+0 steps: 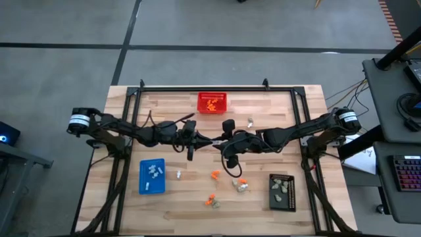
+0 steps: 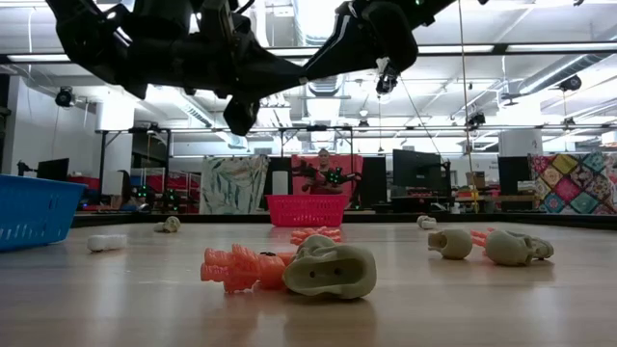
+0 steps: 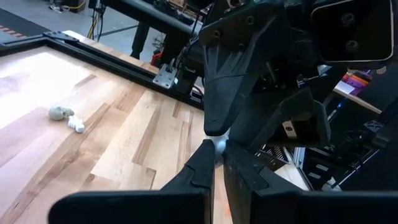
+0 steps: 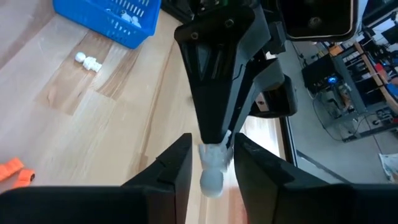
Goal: Sort Halloween decoration
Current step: Put the white skeleton toy into the blue bin
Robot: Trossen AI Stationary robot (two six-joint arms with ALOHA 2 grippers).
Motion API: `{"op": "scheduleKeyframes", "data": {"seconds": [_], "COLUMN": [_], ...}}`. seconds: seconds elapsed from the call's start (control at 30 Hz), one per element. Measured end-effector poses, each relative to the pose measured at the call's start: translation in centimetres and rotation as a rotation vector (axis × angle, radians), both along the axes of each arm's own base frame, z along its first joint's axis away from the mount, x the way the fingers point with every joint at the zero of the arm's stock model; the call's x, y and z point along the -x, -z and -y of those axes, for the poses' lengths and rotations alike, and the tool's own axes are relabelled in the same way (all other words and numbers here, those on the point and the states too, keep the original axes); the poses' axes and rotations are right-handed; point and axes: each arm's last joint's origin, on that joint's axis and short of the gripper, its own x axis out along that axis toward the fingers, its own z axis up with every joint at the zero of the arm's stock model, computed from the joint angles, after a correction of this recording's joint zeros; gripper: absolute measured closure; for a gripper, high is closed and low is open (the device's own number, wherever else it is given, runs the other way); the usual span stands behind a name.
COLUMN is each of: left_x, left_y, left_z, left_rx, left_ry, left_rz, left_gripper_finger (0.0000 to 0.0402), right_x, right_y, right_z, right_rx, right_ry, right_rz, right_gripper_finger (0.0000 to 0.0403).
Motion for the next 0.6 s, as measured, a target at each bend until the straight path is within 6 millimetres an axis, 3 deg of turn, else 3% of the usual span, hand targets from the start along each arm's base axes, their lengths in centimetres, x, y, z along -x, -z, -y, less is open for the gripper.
{"op": "scheduleKeyframes", "data": {"seconds": [0.33,0.6], "left_x": [1.5,4.6], "left_y": [-1.1,-2.5], "left_z": [0.1,0.9], "left_rx": [0.007,0.084], "left_ry": [0.007,0.034], "left_rz": [-0.092,-0.261], "left_gripper_finger": [0.0401,0.0401], "right_x": [0.3,0.9], "right_y": [-0.6,-1.4], "right_z": [0.0,0.1], "right_rx": [-0.025,-0.056], "right_ry": [0.012,0.027], "right_rz": [0.018,0.034], "right_gripper_finger": [0.0294,0.0294]}}
